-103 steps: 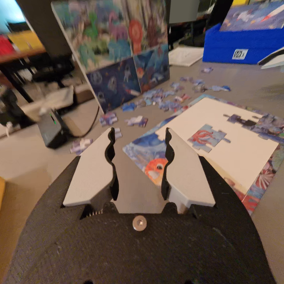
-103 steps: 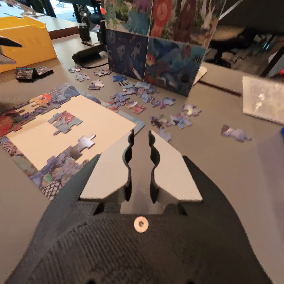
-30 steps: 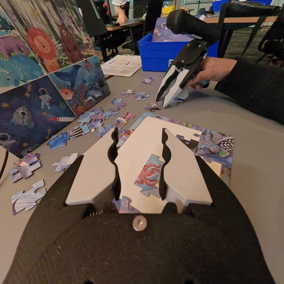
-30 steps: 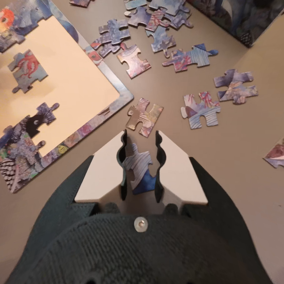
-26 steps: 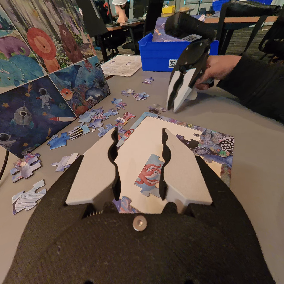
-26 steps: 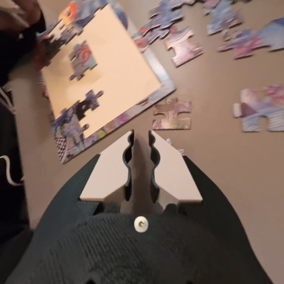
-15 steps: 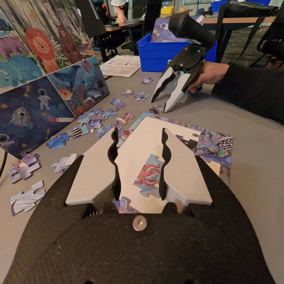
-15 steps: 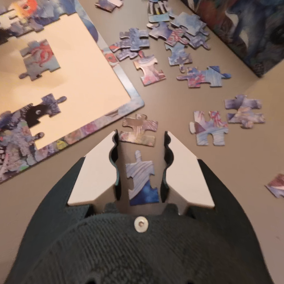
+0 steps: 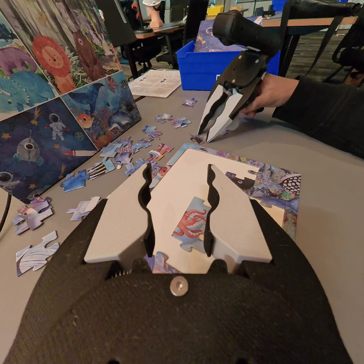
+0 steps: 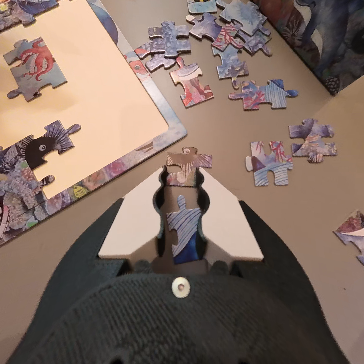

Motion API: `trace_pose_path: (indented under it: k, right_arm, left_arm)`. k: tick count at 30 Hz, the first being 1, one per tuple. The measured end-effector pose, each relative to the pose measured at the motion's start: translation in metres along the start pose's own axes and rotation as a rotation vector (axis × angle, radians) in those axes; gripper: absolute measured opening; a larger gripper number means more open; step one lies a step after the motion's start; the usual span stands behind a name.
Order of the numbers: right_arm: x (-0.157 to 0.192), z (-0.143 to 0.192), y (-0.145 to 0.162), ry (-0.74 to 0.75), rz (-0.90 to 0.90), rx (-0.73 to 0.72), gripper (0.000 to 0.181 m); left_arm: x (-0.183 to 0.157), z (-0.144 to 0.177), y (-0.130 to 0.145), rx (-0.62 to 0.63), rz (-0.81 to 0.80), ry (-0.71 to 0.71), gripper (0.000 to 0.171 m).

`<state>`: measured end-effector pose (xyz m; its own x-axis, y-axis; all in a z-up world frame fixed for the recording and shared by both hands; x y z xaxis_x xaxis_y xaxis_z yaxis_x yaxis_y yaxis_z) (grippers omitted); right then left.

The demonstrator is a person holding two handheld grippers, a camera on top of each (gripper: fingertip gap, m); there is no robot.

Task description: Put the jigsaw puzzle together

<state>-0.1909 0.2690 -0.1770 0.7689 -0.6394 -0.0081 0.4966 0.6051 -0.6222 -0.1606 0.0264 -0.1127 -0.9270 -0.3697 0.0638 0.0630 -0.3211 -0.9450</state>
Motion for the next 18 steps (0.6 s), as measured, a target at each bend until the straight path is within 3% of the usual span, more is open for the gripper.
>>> trace_pose_path:
  k: [4, 6, 12, 14, 17, 18]
  right_arm:
    - [0.000, 0.000, 0.000, 0.001, -0.003, 0.007, 0.026]
    - [0.000, 0.002, -0.001, 0.012, 0.018, 0.000, 0.002]
    - [-0.002, 0.009, -0.004, 0.046, 0.025, -0.034, 0.006]
    - [-0.008, 0.012, -0.005, 0.079, 0.018, -0.061, 0.019]
    - [-0.015, 0.012, 0.001, 0.069, -0.035, -0.049, 0.058]
    - [-0.015, 0.010, 0.006, 0.049, -0.052, -0.027, 0.063]
  left_arm:
    - [0.000, 0.000, 0.000, 0.000, -0.001, 0.000, 0.055]
    - [0.000, 0.000, 0.000, 0.000, -0.002, 0.000, 0.055]
    - [0.000, 0.000, 0.000, 0.000, -0.002, 0.001, 0.055]
    - [0.000, 0.000, 0.000, 0.001, -0.003, 0.001, 0.055]
    - [0.000, 0.000, 0.000, 0.001, -0.003, 0.001, 0.055]
    - [0.000, 0.000, 0.000, 0.001, -0.002, 0.002, 0.055]
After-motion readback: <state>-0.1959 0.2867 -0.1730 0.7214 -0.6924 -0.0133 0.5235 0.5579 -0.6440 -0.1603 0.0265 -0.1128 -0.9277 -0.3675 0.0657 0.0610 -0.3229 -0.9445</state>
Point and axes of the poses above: each gripper's, where its closed fingertips meet, z back along the fingers, y out of its underside, x = y × z across the jaws, the point moved 5 cm from there along z, back along the fingers, and after that the axes turned 3 degrees about x, right-handed, at the moved point
